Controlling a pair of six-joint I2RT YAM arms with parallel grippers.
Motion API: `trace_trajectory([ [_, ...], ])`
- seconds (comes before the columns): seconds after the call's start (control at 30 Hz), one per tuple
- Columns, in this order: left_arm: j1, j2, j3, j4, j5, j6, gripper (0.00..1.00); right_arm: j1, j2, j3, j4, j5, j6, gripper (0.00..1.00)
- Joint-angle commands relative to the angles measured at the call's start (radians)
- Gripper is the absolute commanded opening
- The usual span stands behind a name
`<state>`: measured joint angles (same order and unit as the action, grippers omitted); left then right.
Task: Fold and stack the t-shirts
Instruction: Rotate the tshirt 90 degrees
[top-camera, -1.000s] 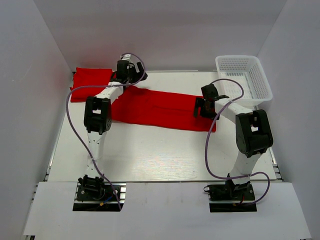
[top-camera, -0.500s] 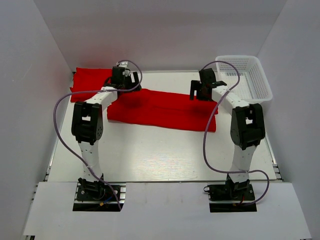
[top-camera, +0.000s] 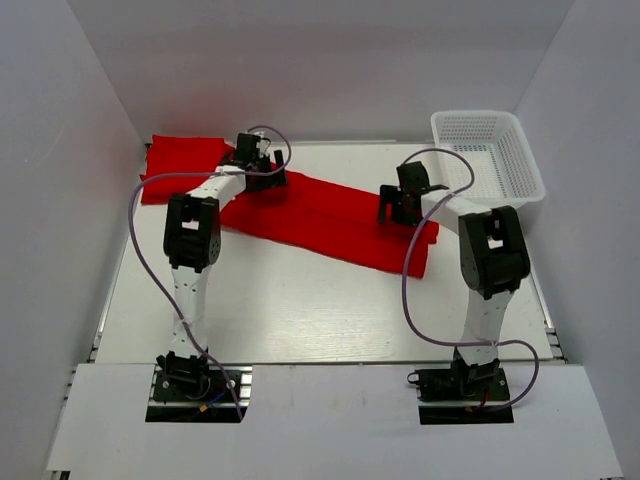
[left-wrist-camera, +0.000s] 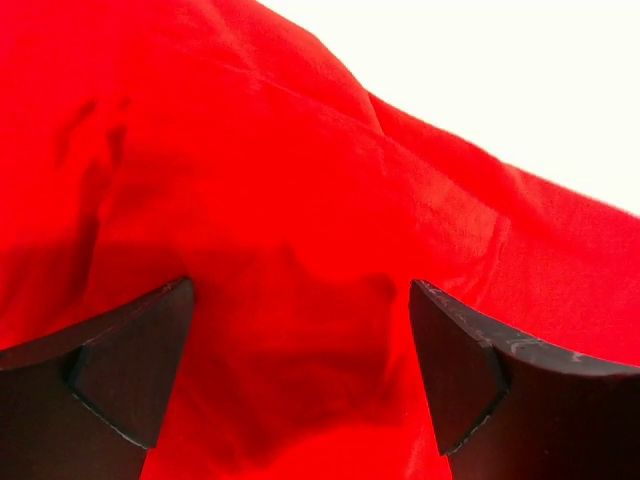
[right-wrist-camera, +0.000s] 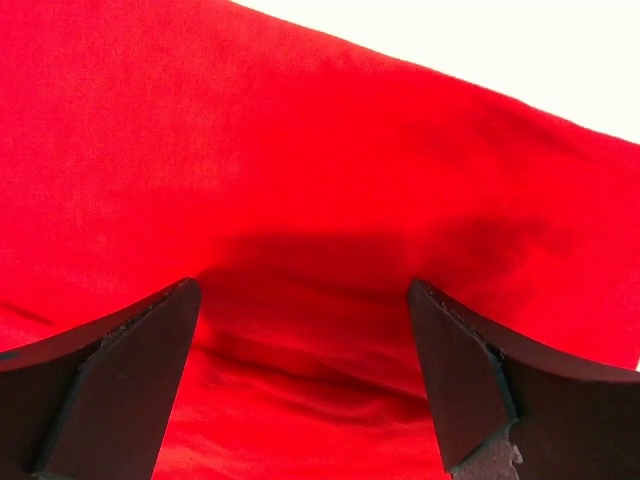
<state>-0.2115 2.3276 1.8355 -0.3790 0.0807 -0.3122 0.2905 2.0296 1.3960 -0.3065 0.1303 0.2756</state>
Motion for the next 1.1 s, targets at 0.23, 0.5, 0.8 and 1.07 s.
trace_trajectory([
  [0.23, -0.081, 0.311, 0.29, 0.025, 0.301, -0.036, 0.99, 0.125, -0.383, -0.679, 0.127, -0.452, 0.165, 0.9],
  [0.5, -0.216, 0.509, 0.516, 0.274, 0.355, -0.201, 0.99, 0.403, -0.54, -0.793, 0.234, -0.592, 0.228, 0.9],
  [0.8, -0.261, 0.495, 0.476, 0.339, 0.237, -0.242, 0.99, 0.559, -0.451, -0.677, 0.207, -0.58, 0.163, 0.9],
  [1.07, -0.261, 0.429, 0.481, 0.292, 0.12, -0.222, 0.99, 0.555, -0.534, -0.611, 0.095, -0.466, 0.125, 0.9],
])
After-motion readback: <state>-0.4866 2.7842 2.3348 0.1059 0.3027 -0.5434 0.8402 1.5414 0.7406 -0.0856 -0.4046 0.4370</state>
